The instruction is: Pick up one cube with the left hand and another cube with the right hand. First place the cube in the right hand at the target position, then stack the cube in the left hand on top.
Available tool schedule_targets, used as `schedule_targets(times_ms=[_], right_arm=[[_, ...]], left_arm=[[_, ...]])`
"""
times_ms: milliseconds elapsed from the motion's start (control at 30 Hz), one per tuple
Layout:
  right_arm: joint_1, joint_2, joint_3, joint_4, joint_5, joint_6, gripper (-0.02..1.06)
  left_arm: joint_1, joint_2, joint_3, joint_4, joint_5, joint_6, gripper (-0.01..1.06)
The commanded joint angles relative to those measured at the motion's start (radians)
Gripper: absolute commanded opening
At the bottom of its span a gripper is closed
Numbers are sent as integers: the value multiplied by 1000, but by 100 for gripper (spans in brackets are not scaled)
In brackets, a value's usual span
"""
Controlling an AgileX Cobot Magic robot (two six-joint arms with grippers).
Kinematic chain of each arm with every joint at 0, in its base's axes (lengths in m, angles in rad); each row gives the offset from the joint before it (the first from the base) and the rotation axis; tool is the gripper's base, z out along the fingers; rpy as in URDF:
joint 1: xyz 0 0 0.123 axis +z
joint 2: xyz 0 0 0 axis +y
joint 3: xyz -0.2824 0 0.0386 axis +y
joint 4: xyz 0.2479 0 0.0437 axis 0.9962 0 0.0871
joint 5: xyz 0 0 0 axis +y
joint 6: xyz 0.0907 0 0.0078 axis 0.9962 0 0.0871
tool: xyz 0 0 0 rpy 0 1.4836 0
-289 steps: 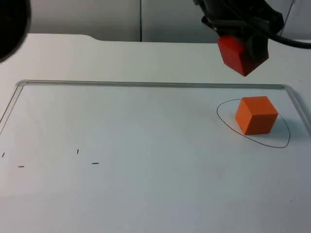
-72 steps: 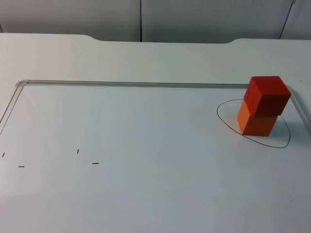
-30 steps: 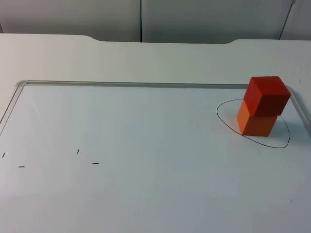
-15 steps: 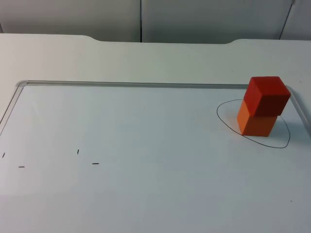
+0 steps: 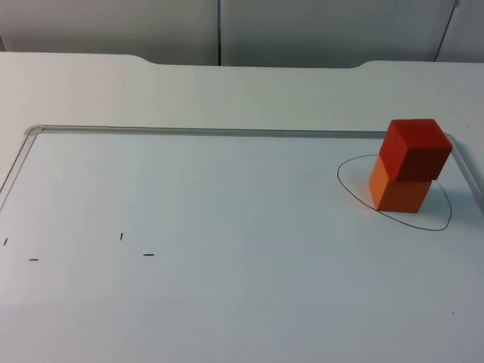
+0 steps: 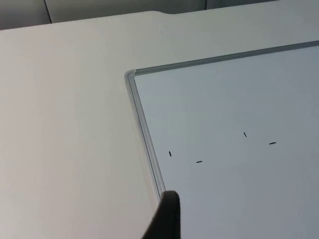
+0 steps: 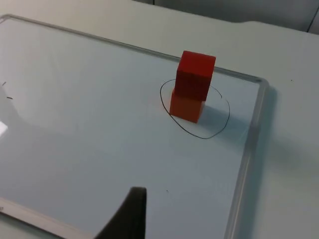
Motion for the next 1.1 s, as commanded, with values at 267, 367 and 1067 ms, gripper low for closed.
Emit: schedule_targets(times_ms=[267, 367, 1067], right_arm=[[-2, -4, 12, 0, -21, -4, 105], [-2, -4, 12, 0, -21, -4, 105], [-2, -4, 13, 0, -20, 58, 105]], left_arm=[[1, -5, 2, -1, -16, -1, 76], [1, -5, 2, -1, -16, -1, 76], [1, -5, 2, -36, -16, 47, 105]])
